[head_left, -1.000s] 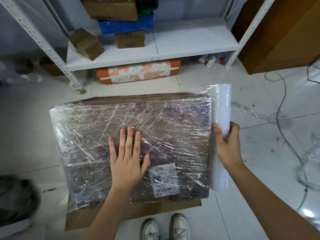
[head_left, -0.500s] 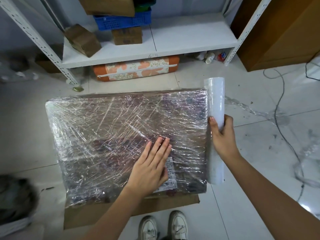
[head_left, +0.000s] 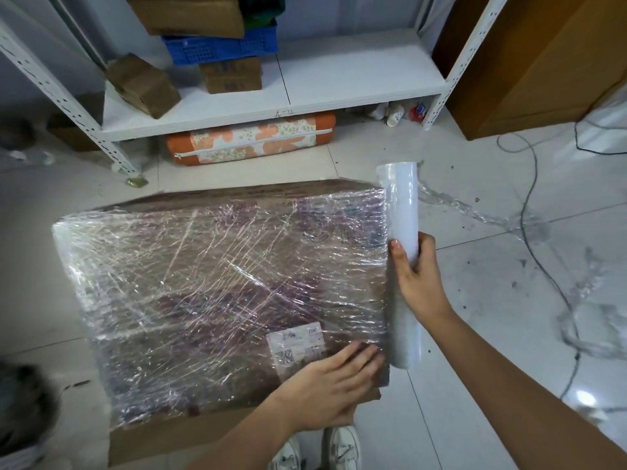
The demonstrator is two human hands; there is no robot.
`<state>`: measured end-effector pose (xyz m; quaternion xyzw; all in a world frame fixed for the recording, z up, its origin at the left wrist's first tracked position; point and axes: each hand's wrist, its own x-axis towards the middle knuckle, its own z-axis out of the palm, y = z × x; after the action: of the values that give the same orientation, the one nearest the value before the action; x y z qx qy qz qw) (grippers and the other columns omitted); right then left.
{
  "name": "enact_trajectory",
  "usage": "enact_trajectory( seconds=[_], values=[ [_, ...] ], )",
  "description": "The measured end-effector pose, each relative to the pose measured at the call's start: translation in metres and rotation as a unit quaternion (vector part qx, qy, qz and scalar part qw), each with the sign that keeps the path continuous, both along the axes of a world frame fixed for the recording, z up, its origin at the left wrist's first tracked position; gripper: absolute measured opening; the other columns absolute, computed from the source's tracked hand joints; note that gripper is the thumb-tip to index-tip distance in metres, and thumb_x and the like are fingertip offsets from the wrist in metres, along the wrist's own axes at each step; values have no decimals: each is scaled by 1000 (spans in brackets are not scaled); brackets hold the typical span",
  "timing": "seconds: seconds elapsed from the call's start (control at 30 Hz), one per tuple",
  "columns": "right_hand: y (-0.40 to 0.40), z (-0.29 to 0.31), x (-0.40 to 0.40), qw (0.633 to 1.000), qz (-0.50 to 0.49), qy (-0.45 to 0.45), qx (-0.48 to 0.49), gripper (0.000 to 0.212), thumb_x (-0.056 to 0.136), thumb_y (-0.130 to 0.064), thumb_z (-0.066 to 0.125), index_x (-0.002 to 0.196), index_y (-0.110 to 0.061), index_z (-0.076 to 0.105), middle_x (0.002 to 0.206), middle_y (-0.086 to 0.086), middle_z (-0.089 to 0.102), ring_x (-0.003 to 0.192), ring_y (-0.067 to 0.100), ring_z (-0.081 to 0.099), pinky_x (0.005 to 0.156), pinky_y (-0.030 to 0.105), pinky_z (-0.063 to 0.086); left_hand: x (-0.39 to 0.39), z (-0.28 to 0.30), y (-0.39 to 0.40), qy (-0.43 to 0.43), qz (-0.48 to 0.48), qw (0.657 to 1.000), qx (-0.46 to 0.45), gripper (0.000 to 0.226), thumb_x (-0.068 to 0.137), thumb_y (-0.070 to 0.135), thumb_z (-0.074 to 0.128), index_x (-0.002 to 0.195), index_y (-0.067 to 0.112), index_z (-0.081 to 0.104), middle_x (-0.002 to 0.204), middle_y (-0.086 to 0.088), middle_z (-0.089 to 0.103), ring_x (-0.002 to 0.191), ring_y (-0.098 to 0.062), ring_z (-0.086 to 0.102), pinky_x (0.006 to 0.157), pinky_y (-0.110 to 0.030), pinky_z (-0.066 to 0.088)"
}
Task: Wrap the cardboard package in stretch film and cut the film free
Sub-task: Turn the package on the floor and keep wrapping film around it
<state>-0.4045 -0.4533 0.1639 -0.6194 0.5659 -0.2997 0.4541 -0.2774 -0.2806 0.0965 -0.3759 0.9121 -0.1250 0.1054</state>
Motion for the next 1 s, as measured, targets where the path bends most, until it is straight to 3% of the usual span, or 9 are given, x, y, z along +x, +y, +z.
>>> enact_trajectory(
  seconds=[0.1,0.17,0.3,0.43,0.57,0.63,0.73,0.87,1.0],
  values=[
    [2,-1,-2,1000,1,-3,2,28,94,-29,50,111,-13,35,89,-14,50,71,-21,53,60,5,43,-2,28,-24,75,81,988,-107,55,97,40,26,145,14,34,151,-9,32,141,-31,23,119,-50,3],
    [4,-1,-3,1000,-4,-3,1,28,94,-29,51,111,-12,36,90,-15,49,71,-22,52,61,4,42,10,41,-48,111,173,969,-135,61,94,41,33,148,13,27,153,-10,26,144,-29,15,118,-52,3],
    [1,1,-3,1000,2,-4,2,29,93,-30,52,111,-13,36,91,-15,49,74,-18,54,60,3,42,15,57,-64,151,220,957,-119,53,94,38,35,141,16,45,148,-10,41,139,-25,30,114,-46,17],
    [3,1,-5,1000,1,-8,7,30,93,-30,51,113,-13,36,91,-15,49,79,-7,53,62,4,42,20,97,-90,173,286,923,-190,54,97,39,30,147,19,29,154,-7,27,142,-25,24,117,-51,9],
    [8,1,-10,1000,17,-6,19,29,94,-30,49,114,-15,34,94,-16,49,83,-5,52,62,4,43,49,120,-117,187,380,897,-130,55,95,45,28,145,26,38,147,-9,43,137,-31,38,113,-55,20],
    [9,0,-12,999,26,-7,25,30,93,-30,48,115,-15,34,96,-15,49,85,-4,53,62,6,44,59,118,-113,179,378,902,-105,52,96,43,27,145,29,38,141,-9,50,129,-32,48,110,-54,30],
    [11,-2,-14,999,32,-9,31,31,93,-33,47,115,-17,33,98,-16,50,87,-3,54,63,11,46,72,119,-103,178,380,904,-88,48,98,42,26,145,34,35,139,-8,53,127,-29,50,111,-50,29],
    [7,-2,-16,998,50,-10,40,32,92,-34,46,116,-18,32,99,-16,51,89,-2,55,67,15,46,101,119,-75,210,493,839,-97,47,98,42,26,137,29,48,131,-7,60,125,-25,53,113,-43,17],
    [6,-2,-17,996,69,-8,62,36,91,-38,46,117,-19,31,101,-17,51,90,-3,54,66,12,48,118,115,-51,233,585,769,-112,47,98,44,27,126,24,60,135,-9,56,134,-27,42,115,-59,7]
  ],
)
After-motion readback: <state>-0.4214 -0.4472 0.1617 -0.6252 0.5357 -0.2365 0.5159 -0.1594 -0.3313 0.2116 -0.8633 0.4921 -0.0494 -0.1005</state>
